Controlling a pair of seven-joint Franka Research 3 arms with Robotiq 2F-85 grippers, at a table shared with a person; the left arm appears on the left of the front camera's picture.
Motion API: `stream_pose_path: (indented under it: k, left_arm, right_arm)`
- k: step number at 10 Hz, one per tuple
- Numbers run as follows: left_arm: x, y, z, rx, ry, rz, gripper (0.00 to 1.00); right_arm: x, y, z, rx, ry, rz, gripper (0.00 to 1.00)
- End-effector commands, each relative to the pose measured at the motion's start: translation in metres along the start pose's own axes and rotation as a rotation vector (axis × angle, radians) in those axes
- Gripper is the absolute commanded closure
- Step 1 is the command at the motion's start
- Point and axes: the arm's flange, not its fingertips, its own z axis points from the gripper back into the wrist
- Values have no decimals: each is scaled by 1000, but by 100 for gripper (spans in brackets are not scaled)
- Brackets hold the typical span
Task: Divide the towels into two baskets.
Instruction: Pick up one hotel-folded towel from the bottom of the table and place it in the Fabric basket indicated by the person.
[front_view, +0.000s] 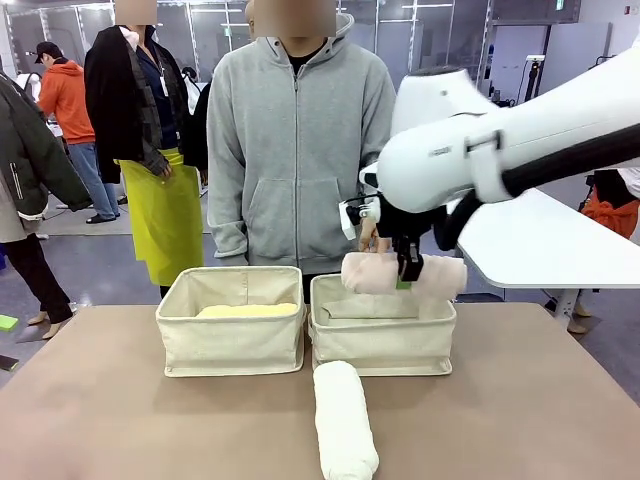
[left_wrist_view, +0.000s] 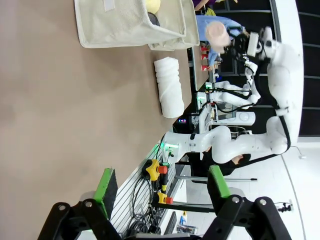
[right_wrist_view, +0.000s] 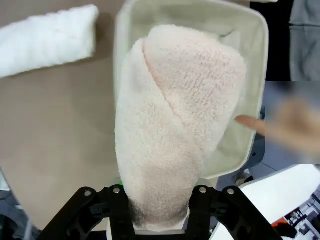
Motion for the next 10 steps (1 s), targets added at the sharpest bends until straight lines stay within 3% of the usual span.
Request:
stream_pose_path:
  k: [1, 5, 8, 9, 10]
  left_arm:
    - [-2, -3, 0, -15, -16, -8, 8]
    - [-2, -3, 0, -15, -16, -8, 8]
    - [-2, -3, 0, -15, -16, -8, 8]
    - [-2, -3, 0, -15, -16, -8, 8]
    - [-2, -3, 0, -15, -16, -8, 8]
  right_arm:
    - [4, -46, -22, 2, -1, 63, 62]
    - [15, -84, -91, 11, -46, 150, 62]
    - [26, -91, -110, 38, -32, 144, 62]
    - [26, -92, -115, 56, -36, 148, 37]
    - [26, -92, -118, 62, -34, 146, 23]
